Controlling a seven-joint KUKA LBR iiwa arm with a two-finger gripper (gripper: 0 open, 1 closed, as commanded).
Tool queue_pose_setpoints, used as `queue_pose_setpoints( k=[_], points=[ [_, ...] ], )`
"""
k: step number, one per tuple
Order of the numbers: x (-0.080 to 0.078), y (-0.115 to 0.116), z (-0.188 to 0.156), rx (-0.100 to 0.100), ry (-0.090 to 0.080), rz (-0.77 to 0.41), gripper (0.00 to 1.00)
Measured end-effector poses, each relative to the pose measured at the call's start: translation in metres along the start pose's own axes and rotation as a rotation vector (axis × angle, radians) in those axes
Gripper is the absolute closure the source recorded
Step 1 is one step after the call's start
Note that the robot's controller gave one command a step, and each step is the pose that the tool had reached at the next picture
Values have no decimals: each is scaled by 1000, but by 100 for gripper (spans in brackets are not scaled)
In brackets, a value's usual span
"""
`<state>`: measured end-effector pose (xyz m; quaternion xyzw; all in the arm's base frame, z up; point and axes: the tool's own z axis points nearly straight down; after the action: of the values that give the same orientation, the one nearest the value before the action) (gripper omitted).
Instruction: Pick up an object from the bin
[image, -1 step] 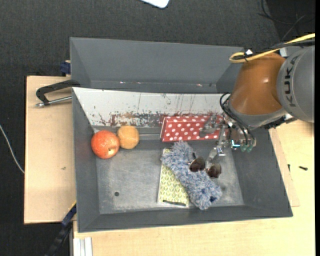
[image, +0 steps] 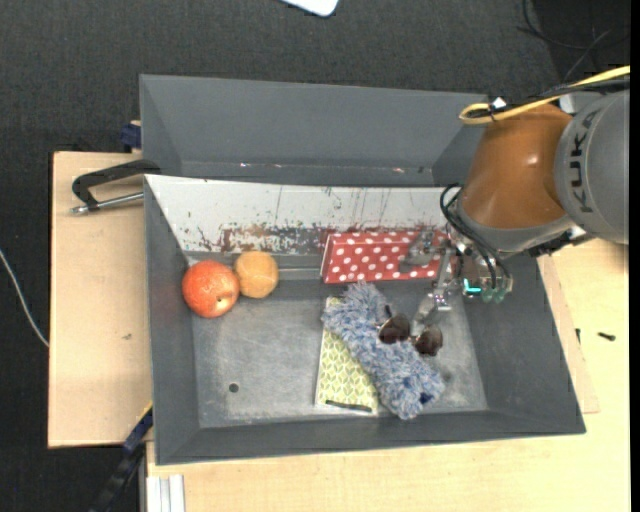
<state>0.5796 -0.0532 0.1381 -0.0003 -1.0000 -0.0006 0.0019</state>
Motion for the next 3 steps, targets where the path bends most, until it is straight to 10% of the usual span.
queue_pose_setpoints(
  k=[1,2,3],
  points=[
    [-8,-6,-25,1,-8,-39,0],
    [27,-3,18,2,-13,-101,0],
    [48,-32,65,2,-4,-119,100]
  ],
)
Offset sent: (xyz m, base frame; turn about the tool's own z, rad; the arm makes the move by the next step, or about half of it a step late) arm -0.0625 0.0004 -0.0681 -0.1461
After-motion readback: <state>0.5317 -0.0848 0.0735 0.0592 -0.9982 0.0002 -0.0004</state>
